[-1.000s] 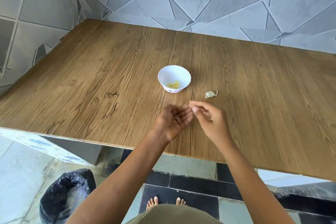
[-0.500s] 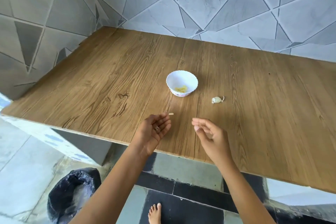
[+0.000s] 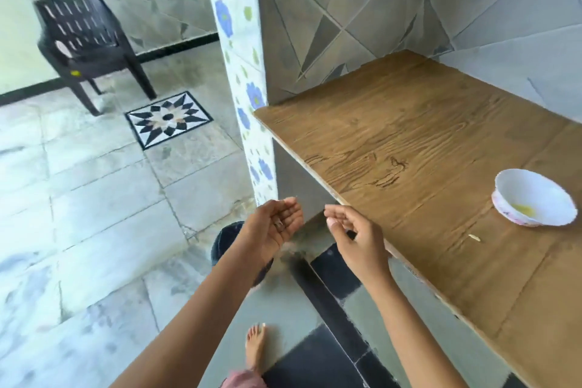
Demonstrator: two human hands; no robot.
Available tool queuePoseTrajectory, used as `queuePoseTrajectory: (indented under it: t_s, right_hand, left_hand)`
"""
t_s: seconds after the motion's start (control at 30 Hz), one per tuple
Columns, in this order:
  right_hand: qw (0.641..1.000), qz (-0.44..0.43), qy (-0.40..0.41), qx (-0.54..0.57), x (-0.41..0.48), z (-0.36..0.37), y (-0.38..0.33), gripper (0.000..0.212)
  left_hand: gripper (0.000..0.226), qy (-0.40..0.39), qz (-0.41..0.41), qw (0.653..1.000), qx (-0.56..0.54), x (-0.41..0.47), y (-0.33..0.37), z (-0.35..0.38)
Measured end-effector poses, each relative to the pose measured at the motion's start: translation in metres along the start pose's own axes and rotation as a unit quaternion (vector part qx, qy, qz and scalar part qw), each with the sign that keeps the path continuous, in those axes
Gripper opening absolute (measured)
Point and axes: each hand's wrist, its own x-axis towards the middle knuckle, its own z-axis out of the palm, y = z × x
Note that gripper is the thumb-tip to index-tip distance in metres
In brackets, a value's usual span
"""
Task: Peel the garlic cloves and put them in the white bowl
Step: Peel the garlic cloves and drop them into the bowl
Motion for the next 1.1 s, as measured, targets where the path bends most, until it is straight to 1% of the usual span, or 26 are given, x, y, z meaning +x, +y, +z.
queuePoseTrajectory:
  t_s: [0.13, 0.27, 0.4, 0.53, 0.63, 0.7, 0.87, 0.93, 1.0, 1.07, 1.1]
  right_hand:
    - [0.999, 0.014, -0.049, -0.013, 0.038, 0.067, 0.002, 0.023]
    - [0.996, 0.047, -0.071, -0.027, 0.078, 0.141, 0.013, 0.021]
    - [0.988, 0.115, -0.095, -0.038, 0.117, 0.221, 0.038, 0.02]
    - [0.974, 0.192, -0.112, -0.05, 0.151, 0.286, 0.082, 0.019]
    - [0.961, 0.235, -0.123, -0.073, 0.173, 0.337, 0.145, 0.019]
    - [0.955, 0.25, -0.137, -0.088, 0.182, 0.363, 0.183, 0.02]
    - [0.929, 0.306, -0.171, -0.116, 0.186, 0.442, 0.329, 0.023]
    - [0.917, 0.328, -0.182, -0.135, 0.179, 0.464, 0.382, 0.024]
    - [0.907, 0.339, -0.196, -0.153, 0.172, 0.478, 0.423, 0.025]
    - [0.897, 0.354, -0.209, -0.164, 0.166, 0.488, 0.453, 0.025]
    - [0.895, 0.361, -0.21, -0.156, 0.162, 0.491, 0.464, 0.026]
  left_hand:
    - [0.029, 0.033, 0.005, 0.999, -0.024, 0.03, 0.039, -0.05]
    - [0.028, 0.063, -0.01, 0.997, -0.03, 0.074, 0.082, -0.103]
    - [0.027, 0.104, -0.047, 0.993, -0.005, 0.134, 0.12, -0.162]
    - [0.026, 0.158, -0.087, 0.983, 0.028, 0.206, 0.129, -0.215]
    - [0.024, 0.201, -0.118, 0.971, 0.057, 0.283, 0.109, -0.268]
    - [0.024, 0.222, -0.134, 0.963, 0.074, 0.327, 0.092, -0.297]
    - [0.023, 0.258, -0.179, 0.941, 0.126, 0.461, 0.003, -0.388]
    - [0.023, 0.24, -0.199, 0.939, 0.146, 0.504, -0.036, -0.416]
    - [0.025, 0.187, -0.227, 0.941, 0.166, 0.534, -0.066, -0.436]
    - [0.035, 0.152, -0.249, 0.948, 0.123, 0.557, -0.091, -0.453]
    - [0.038, 0.159, -0.257, 0.946, 0.115, 0.564, -0.1, -0.46]
